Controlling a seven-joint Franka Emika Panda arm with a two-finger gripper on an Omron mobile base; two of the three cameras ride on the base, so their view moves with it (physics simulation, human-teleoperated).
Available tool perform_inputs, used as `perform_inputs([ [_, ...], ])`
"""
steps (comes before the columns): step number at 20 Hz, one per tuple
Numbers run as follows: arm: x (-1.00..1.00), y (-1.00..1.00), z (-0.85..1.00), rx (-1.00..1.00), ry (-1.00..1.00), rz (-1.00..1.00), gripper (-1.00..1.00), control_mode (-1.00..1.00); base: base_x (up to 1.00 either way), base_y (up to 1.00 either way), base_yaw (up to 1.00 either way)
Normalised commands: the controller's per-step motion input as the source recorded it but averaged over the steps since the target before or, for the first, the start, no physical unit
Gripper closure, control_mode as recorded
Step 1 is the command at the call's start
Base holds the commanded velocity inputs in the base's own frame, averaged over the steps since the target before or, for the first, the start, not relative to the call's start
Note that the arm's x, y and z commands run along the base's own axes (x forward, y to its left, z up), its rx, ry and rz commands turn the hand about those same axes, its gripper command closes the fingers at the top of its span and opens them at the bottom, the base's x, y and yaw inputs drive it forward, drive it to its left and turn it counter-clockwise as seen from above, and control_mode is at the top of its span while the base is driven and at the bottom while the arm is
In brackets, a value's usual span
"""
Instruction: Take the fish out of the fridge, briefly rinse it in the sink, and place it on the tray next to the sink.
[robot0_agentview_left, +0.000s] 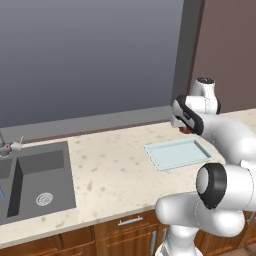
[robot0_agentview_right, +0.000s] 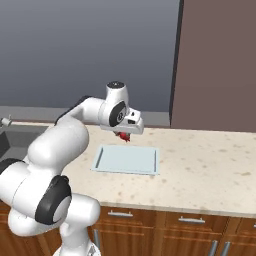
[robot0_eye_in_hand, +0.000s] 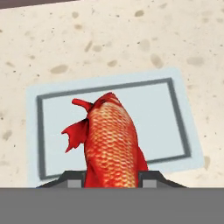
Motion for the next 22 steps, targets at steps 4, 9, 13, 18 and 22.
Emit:
perform_inputs([
  [4, 0.06, 0.0, -0.54, 0.0, 0.02, -0.04, 1.0, -1.0, 0.0, 0.0, 0.0],
  [9, 0.16, 0.0, -0.47, 0.0, 0.0, -0.01, 1.0, -1.0, 0.0, 0.0, 0.0],
  [13, 0.3, 0.0, -0.44, 0.0, 0.0, 0.0, 1.0, -1.0, 0.0, 0.0, 0.0],
  [18, 0.26, 0.0, -0.31, 0.0, 0.0, 0.0, 1.0, -1.0, 0.0, 0.0, 0.0],
  [22, 0.15, 0.0, -0.24, 0.0, 0.0, 0.0, 1.0, -1.0, 0.0, 0.0, 0.0],
])
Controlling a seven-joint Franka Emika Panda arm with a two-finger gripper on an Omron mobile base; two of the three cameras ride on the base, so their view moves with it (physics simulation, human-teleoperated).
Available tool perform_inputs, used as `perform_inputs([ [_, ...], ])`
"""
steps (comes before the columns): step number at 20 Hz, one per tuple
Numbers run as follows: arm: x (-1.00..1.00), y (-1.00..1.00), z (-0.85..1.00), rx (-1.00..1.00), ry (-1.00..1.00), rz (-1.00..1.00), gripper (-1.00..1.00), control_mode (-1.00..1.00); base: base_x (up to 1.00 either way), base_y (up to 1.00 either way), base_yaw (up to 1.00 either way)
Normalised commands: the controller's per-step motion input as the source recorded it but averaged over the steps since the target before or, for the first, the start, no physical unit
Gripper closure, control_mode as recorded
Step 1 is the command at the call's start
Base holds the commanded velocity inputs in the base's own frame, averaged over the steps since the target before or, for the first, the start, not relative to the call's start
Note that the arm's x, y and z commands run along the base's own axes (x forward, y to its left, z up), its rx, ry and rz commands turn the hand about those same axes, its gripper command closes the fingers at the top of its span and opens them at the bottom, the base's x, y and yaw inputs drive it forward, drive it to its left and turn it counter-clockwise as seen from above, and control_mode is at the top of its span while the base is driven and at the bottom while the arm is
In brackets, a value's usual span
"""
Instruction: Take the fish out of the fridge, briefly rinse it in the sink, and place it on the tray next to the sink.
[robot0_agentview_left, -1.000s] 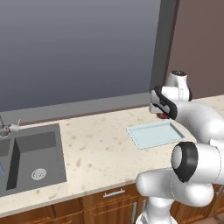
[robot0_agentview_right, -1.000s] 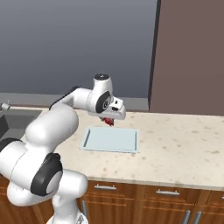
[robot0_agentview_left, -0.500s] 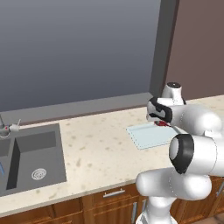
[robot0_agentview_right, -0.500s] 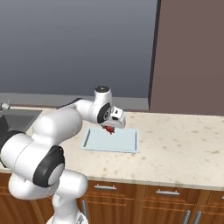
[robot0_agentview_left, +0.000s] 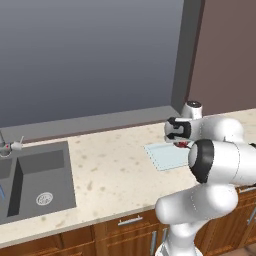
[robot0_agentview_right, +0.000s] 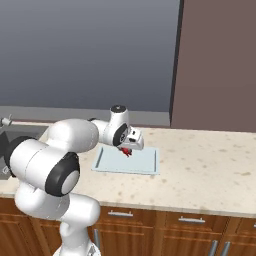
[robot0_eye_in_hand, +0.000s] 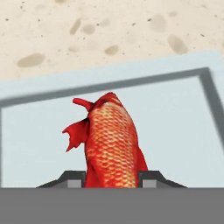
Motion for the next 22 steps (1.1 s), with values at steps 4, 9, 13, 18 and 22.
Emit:
perform_inputs([
  [4, 0.06, 0.0, -0.18, 0.0, 0.0, 0.0, 1.0, -1.0, 0.0, 0.0, 0.0],
  [9, 0.13, 0.0, -0.24, 0.0, 0.0, 0.0, 1.0, -1.0, 0.0, 0.0, 0.0],
  [13, 0.16, 0.0, -0.23, 0.0, -0.01, 0.0, 1.0, -1.0, 0.0, 0.0, 0.0],
  [18, 0.1, 0.0, -0.06, 0.0, -0.01, 0.0, -1.0, -1.0, 0.0, 0.0, 0.0],
  [22, -0.05, 0.0, 0.08, 0.0, 0.0, 0.0, -1.0, -1.0, 0.0, 0.0, 0.0],
])
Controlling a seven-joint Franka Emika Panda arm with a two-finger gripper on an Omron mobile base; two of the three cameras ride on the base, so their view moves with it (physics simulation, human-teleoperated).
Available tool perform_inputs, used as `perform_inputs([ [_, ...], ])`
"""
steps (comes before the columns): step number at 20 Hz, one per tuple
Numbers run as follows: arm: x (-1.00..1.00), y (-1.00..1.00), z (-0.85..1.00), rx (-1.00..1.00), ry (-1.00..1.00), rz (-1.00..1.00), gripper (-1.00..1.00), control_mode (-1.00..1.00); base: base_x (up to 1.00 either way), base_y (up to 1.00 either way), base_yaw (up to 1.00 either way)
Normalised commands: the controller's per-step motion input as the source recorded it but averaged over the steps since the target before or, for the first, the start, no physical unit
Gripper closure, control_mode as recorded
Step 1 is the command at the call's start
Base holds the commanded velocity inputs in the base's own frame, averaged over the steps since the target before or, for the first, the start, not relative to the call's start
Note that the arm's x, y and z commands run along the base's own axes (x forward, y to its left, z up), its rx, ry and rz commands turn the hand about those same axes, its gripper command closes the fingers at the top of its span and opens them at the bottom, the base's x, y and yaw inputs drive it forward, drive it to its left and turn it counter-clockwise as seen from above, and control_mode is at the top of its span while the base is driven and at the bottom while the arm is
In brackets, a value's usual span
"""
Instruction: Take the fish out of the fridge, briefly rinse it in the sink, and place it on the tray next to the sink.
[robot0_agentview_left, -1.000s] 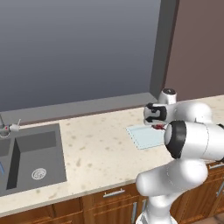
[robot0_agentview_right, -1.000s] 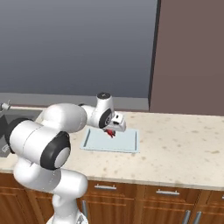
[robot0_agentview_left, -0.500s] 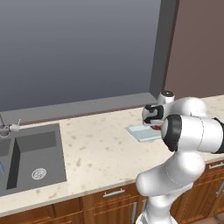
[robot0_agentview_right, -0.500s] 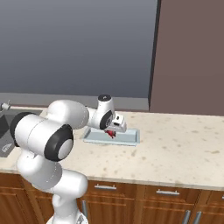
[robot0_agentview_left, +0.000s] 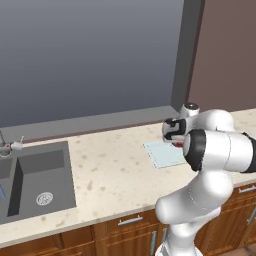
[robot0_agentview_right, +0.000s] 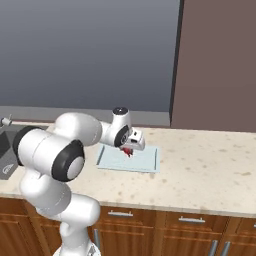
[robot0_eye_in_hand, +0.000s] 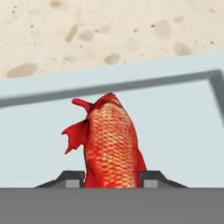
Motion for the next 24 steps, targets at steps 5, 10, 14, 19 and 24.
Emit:
perform_inputs([
  [5, -0.38, 0.0, 0.92, 0.05, -0.05, -0.05, -1.0, -1.0, 0.0, 0.0, 0.0],
  [10, -0.66, -0.01, 1.0, 0.05, -0.16, -0.02, -1.0, -1.0, 0.0, 0.0, 0.0],
  [14, -1.0, 0.0, 1.0, 0.01, -0.29, -0.01, -1.0, -1.0, 0.0, 0.0, 0.0],
  [19, -1.0, -0.1, 0.39, 0.0, -0.49, 0.03, -1.0, -1.0, 0.0, 0.0, 0.0],
  [24, -1.0, -0.51, -0.53, 0.0, -0.21, 0.1, -1.0, -1.0, 0.0, 0.0, 0.0],
])
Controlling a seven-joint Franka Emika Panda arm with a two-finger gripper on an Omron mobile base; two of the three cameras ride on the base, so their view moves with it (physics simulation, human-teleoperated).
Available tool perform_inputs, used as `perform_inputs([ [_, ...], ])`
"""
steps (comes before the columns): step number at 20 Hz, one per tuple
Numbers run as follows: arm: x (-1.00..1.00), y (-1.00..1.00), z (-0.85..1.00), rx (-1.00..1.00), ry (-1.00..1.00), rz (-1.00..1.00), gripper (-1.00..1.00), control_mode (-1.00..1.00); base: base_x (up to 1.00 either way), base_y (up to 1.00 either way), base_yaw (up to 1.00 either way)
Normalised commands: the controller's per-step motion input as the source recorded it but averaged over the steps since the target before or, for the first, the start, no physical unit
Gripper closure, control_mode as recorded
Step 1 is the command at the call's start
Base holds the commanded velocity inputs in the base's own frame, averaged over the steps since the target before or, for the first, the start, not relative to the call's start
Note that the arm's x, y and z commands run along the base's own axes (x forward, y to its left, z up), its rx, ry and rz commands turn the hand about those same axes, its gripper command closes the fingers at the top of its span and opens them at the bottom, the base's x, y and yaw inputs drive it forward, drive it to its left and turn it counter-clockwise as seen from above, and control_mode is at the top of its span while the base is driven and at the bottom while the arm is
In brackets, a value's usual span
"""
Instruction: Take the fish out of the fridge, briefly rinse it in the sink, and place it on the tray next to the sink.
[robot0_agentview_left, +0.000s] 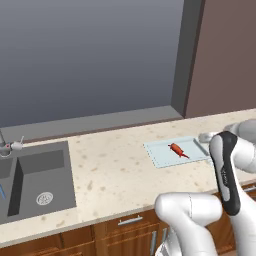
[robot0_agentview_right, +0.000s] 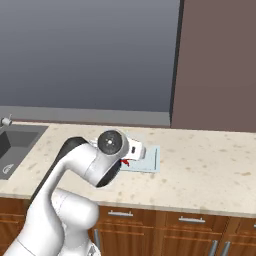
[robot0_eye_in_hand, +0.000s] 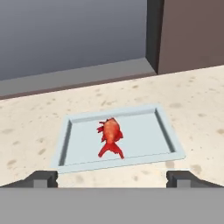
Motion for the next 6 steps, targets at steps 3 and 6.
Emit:
perform_inputs([
  [3, -1.0, -0.62, -0.61, 0.0, -0.15, 0.1, -1.0, -1.0, 0.0, 0.0, 0.0],
  [6, -1.0, -0.19, 0.1, 0.03, -0.32, 0.05, -1.0, -1.0, 0.0, 0.0, 0.0],
])
